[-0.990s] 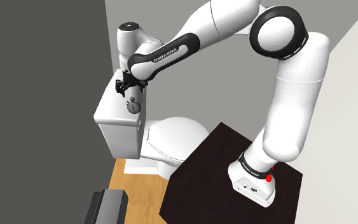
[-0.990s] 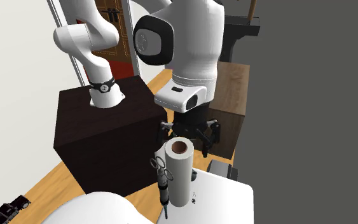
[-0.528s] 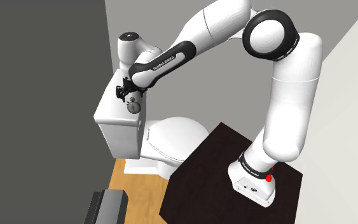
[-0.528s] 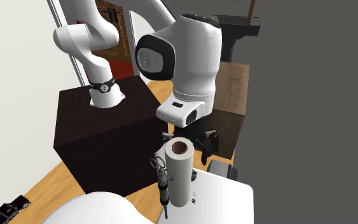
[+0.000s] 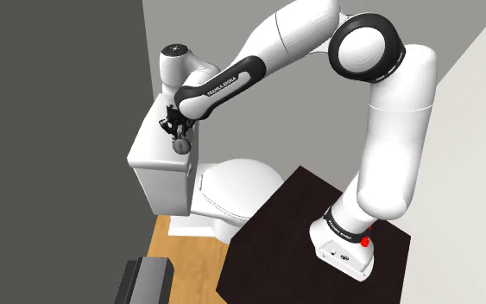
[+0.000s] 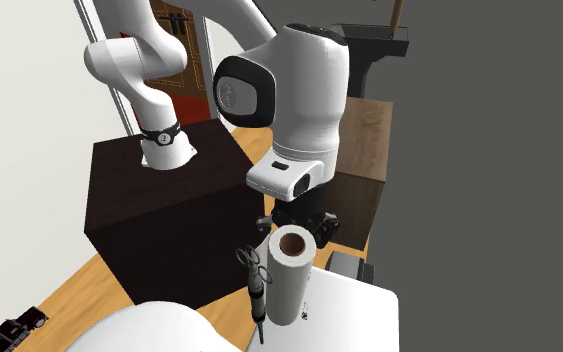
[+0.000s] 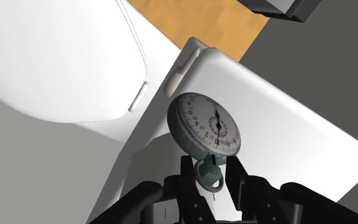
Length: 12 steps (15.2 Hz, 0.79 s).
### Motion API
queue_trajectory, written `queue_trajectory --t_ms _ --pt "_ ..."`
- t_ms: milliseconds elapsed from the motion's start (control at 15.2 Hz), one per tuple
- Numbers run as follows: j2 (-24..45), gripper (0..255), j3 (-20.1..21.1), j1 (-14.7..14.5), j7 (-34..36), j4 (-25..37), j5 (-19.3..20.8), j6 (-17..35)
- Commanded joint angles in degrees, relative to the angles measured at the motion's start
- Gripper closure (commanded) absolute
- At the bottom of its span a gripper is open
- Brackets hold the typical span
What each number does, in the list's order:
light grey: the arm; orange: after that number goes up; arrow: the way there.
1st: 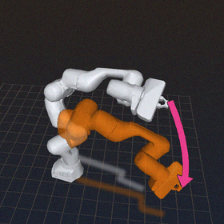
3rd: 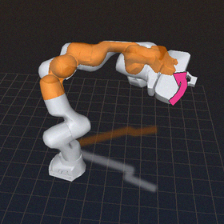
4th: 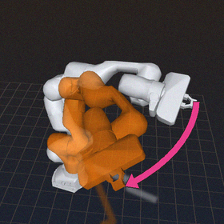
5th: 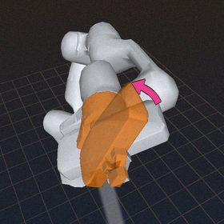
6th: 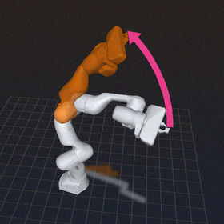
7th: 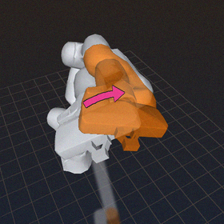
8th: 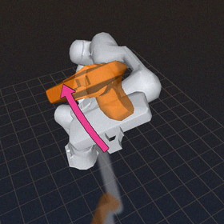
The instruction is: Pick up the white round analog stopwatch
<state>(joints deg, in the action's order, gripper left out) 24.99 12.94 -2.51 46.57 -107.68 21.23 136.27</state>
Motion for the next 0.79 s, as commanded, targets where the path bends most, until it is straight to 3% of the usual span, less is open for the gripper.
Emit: queue_trajectory --t_ms 0,726 --pt "0.01 255 -0.01 0.01 0.00 -0.03 0.00 -0.02" --pt "-4.41 255 1.19 0.73 -2.43 1.57 -2.55 -5.73"
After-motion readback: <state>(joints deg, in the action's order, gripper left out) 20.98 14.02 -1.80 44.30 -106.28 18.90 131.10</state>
